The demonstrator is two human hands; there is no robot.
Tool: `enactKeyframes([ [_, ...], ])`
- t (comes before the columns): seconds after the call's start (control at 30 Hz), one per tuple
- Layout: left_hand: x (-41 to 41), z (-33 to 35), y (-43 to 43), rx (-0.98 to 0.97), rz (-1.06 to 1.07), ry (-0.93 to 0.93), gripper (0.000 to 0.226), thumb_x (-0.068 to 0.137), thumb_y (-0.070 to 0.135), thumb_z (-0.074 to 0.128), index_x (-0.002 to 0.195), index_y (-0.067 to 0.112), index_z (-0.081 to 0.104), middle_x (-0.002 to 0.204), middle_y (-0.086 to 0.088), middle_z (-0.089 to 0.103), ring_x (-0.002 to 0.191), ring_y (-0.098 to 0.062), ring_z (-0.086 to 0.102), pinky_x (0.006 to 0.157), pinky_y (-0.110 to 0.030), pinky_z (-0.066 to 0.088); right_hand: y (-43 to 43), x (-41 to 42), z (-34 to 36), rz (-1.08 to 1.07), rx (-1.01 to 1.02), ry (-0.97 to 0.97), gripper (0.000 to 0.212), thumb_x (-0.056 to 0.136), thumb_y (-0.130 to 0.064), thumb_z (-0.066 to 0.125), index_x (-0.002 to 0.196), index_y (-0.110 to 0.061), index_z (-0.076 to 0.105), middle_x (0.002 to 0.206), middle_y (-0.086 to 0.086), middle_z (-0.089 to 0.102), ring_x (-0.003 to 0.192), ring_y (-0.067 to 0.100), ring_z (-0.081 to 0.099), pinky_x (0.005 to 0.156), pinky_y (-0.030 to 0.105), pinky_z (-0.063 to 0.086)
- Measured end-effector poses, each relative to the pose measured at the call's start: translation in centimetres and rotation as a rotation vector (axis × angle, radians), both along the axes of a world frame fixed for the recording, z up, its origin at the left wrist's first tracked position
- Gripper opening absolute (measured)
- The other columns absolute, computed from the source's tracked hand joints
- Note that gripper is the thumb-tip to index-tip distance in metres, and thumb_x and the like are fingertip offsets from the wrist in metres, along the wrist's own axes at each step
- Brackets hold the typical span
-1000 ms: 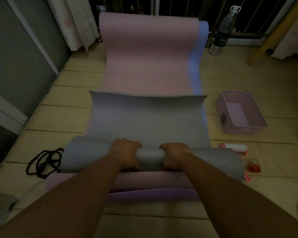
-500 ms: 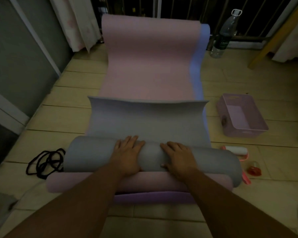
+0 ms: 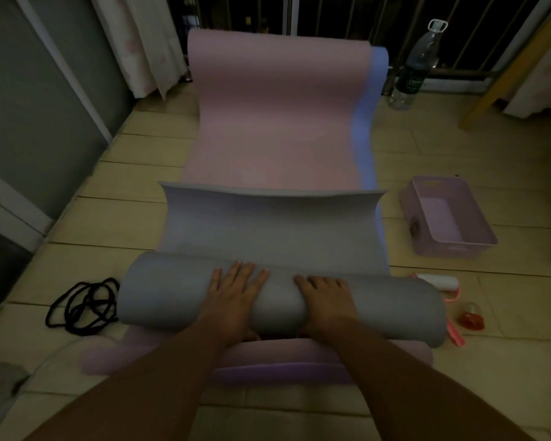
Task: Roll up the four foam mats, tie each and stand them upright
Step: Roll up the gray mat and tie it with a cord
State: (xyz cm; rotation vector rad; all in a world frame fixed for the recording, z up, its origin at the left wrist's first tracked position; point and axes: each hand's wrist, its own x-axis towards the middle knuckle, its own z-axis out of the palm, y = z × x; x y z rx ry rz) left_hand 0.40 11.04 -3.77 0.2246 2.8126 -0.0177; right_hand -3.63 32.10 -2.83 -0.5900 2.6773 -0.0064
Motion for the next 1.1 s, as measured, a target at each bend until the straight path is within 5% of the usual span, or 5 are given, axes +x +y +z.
enactKeyframes([
  [0.27, -2.2, 1.5, 0.0, 0.107, 0.063, 0.010, 0.093, 0.064, 0.054, 0.072, 0.146, 0.037, 0.030, 0.147, 0.007, 0.039, 0.137, -0.016, 0.032, 0.118, -0.045, 0.010, -0.6, -2.3, 1.7, 0.005, 0.031, -0.066, 0.074, 0.072, -0.048, 0.071, 0.140, -0.038, 0.043, 0.131, 0.001, 0.061, 0.118, 0.025, 0.058, 0.101, 0.033, 0.041],
  [0.4, -4.1, 2.7, -0.4, 0.086, 0.021, -0.222, 0.108, 0.052, 0.057, 0.082, 0.146, 0.039, 0.033, 0.145, 0.004, 0.045, 0.129, -0.019, 0.045, 0.111, -0.042, 0.029, -0.8, -3.9, 2.8, -0.018, 0.048, -0.366, 0.091, 0.058, -0.054, 0.083, 0.139, -0.036, 0.046, 0.137, -0.001, 0.056, 0.119, 0.025, 0.055, 0.097, 0.034, 0.041],
  [0.73, -0.1, -0.8, -0.7, 0.169, -0.005, 0.144, 0.102, 0.056, 0.066, 0.061, 0.148, 0.032, 0.035, 0.153, -0.007, 0.037, 0.142, -0.029, 0.031, 0.114, -0.054, 0.017, 0.3, -1.0, 0.2, -0.039, -0.013, -0.064, 0.107, 0.066, -0.065, 0.074, 0.152, -0.033, 0.018, 0.163, 0.007, 0.007, 0.150, 0.027, 0.003, 0.120, 0.053, -0.003],
  [0.9, -0.7, 0.4, -0.6, 0.067, -0.001, -0.023, 0.116, 0.065, 0.074, 0.062, 0.155, 0.033, 0.002, 0.163, -0.001, 0.007, 0.150, -0.023, 0.004, 0.118, -0.050, -0.001, 0.7, -0.2, 0.3, -0.063, -0.111, 0.065, 0.090, 0.076, -0.061, 0.068, 0.149, -0.030, 0.026, 0.154, 0.004, 0.031, 0.140, 0.026, 0.028, 0.116, 0.039, 0.017],
  [1.1, -1.0, 0.7, 0.0, -0.010, -0.005, -0.078, 0.121, 0.066, 0.072, 0.067, 0.154, 0.031, -0.005, 0.163, -0.003, 0.002, 0.149, -0.026, 0.000, 0.118, -0.053, 0.000, 1.0, 0.0, -0.5, 0.005, -0.044, -0.075, 0.111, 0.076, -0.069, 0.062, 0.157, -0.020, 0.004, 0.164, 0.010, 0.005, 0.151, 0.027, 0.006, 0.122, 0.041, 0.004],
])
